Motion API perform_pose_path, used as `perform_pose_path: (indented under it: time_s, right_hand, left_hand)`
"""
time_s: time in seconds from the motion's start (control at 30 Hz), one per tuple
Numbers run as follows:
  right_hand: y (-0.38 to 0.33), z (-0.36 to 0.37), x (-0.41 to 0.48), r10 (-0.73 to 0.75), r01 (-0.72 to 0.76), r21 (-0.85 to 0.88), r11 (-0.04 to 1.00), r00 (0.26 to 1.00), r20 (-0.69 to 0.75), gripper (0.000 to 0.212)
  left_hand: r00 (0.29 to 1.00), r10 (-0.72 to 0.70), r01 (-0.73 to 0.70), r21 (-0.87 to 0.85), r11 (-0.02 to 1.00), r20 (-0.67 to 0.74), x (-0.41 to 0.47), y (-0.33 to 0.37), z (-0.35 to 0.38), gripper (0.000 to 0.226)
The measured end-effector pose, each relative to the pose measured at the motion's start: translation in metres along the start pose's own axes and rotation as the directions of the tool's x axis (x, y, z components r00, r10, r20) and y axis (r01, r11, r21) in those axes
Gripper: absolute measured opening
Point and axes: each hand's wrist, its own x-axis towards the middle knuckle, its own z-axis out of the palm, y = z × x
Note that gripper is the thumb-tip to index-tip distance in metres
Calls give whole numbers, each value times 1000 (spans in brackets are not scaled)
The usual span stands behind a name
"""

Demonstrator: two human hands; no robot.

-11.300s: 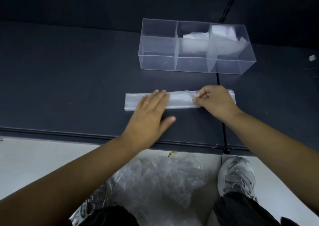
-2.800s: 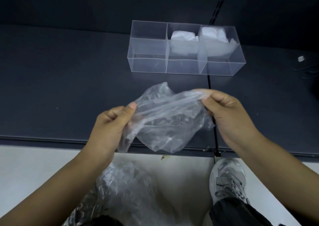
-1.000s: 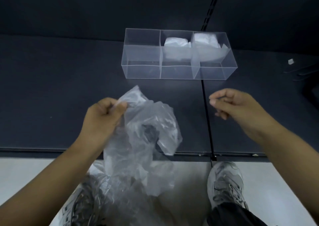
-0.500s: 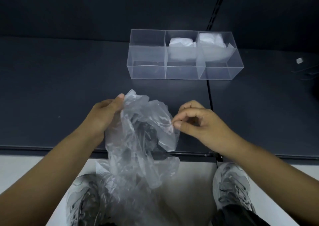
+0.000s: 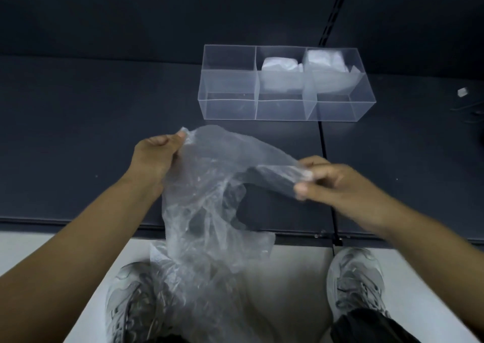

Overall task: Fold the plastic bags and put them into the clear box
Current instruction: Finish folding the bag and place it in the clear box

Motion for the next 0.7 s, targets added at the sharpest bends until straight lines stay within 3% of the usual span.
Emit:
perform_pose_path:
  time_s: [0.1, 0.2, 0.33, 0.47, 0.5, 0.53, 0.6, 0.63, 0.7]
  right_hand:
    - [5, -37, 0, 63, -62, -37, 997, 998, 0, 41]
    - [14, -54, 17, 155, -140, 85, 986, 966, -209, 37]
    - [25, -63, 48, 168, -92, 175, 980, 855, -491, 9]
    - [33, -56, 50, 68, -101, -3, 995, 691, -719, 29]
    - [28, -50, 43, 23, -78, -46, 996, 702, -711, 26]
    - [24, -43, 34, -15, -38, -69, 997, 766, -643, 21]
    - [15, -23, 11, -48, 24, -74, 997, 942, -332, 19]
    - [12, -12, 0, -23, 15, -61, 998, 991, -135, 25]
    - [11, 12, -16, 55, -50, -44, 998, 990, 128, 33]
  left_hand:
    - [998, 19, -21, -21, 1000, -60, 11, 1, -5, 22]
    - [998, 37, -35, 25, 999, -55, 18, 1, 1, 25]
    - [994, 52, -54, -17, 998, -101, 25, 1, 5, 19]
    - [999, 35, -35, -59, 998, -13, 19, -3, -6, 16]
    - [999, 21, -18, -81, 997, 33, 12, -6, -11, 17]
    - [997, 0, 8, -103, 995, 73, 4, -10, -16, 17]
    - [987, -65, 82, -115, 990, 144, -12, -20, -30, 25]
    - [978, -105, 125, -106, 986, 179, -21, -25, -38, 34]
    - [955, -177, 198, -66, 978, 239, -42, -38, -48, 51]
